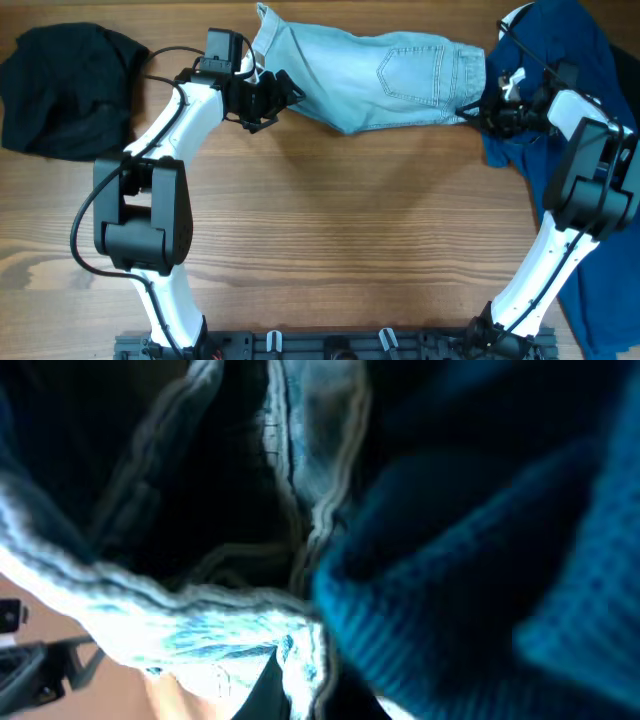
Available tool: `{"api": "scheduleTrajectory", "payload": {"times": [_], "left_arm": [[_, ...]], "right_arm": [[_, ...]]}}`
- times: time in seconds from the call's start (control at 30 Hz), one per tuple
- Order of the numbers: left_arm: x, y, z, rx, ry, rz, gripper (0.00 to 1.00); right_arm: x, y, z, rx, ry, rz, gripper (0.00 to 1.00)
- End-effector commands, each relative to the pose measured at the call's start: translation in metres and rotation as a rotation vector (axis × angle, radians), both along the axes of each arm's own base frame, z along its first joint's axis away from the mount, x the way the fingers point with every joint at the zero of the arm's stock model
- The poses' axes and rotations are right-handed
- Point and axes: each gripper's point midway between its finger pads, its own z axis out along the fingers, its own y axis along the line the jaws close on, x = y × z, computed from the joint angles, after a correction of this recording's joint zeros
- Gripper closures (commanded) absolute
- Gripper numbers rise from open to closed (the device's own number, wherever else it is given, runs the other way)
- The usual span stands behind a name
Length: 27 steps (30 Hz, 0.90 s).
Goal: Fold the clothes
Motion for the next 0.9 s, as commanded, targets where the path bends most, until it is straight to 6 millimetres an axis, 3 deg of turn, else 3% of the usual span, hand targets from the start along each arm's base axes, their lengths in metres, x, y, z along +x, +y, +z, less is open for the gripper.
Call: {"api": "scheduleTrajectory", "payload": {"times": [0.0,0.1,0.2,0.37,0.47,0.57,0.67,0.7,0.77,0.83,0.87], "left_arm": [[0.0,0.002,-0.001,0.036,-0.031,-0.026,0.11],[0.001,0.005,-0.004,0.058,-0.028,-0.016,0.05],[0.0,0.026,-0.024,0.182,0.012,0.047,0.16],[-0.005,0.018,-0.054,0.188,0.074,0.04,0.12],[0.004,0.01,-0.065,0.177,0.054,0.046,0.11],[0.014,-0.001,-0.066,0.16,0.004,0.037,0.1],[0.018,-0.011,-0.067,0.145,-0.011,0.044,0.08],[0.018,-0.016,-0.066,0.143,-0.02,0.035,0.07],[0.018,-0.017,-0.066,0.144,-0.026,0.033,0.07],[0.019,-0.017,-0.066,0.149,-0.026,0.035,0.15],[0.019,-0.015,-0.067,0.159,-0.027,0.041,0.28]], "right_arm": [[-0.02,0.013,-0.006,0.017,0.031,0.046,0.95],[-0.022,0.014,-0.001,0.019,0.038,0.043,0.95],[-0.02,0.014,0.01,0.011,0.018,0.047,0.95],[-0.018,0.013,0.026,0.003,-0.016,0.05,0.95],[-0.02,0.018,0.038,0.013,-0.026,0.059,0.95],[-0.023,0.033,0.051,0.033,-0.028,0.089,0.96],[-0.038,0.06,0.063,0.043,0.009,0.156,0.95],[-0.046,0.078,0.07,0.045,0.026,0.198,0.95],[-0.046,0.089,0.082,0.033,-0.011,0.232,0.95],[-0.04,0.09,0.096,0.02,-0.06,0.226,0.96],[-0.036,0.087,0.108,0.014,-0.089,0.204,0.95]]}}
